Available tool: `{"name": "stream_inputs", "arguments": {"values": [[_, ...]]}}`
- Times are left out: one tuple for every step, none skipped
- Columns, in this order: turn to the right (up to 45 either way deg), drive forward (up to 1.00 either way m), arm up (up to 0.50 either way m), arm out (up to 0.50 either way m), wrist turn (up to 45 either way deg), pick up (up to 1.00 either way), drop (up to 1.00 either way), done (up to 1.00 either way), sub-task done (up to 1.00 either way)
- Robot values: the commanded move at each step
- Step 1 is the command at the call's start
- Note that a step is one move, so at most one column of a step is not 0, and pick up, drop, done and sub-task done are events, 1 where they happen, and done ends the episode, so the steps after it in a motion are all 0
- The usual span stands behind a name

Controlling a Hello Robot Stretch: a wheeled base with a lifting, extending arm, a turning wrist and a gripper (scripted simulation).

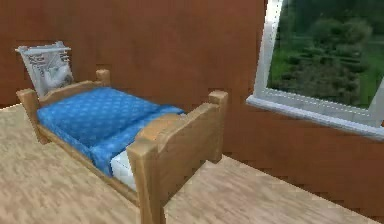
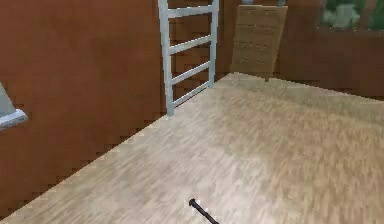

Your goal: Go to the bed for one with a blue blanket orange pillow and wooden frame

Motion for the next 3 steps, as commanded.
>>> {"name": "stream_inputs", "arguments": {"values": [[24.0, 0.0, 0.0, 0.0, 0.0, 0.0, 0.0, 0.0, 0.0], [0.0, 0.05, 0.0, 0.0, 0.0, 0.0, 0.0, 0.0, 0.0], [-45.0, 0.0, 0.0, 0.0, 0.0, 0.0, 0.0, 0.0, 0.0]]}}
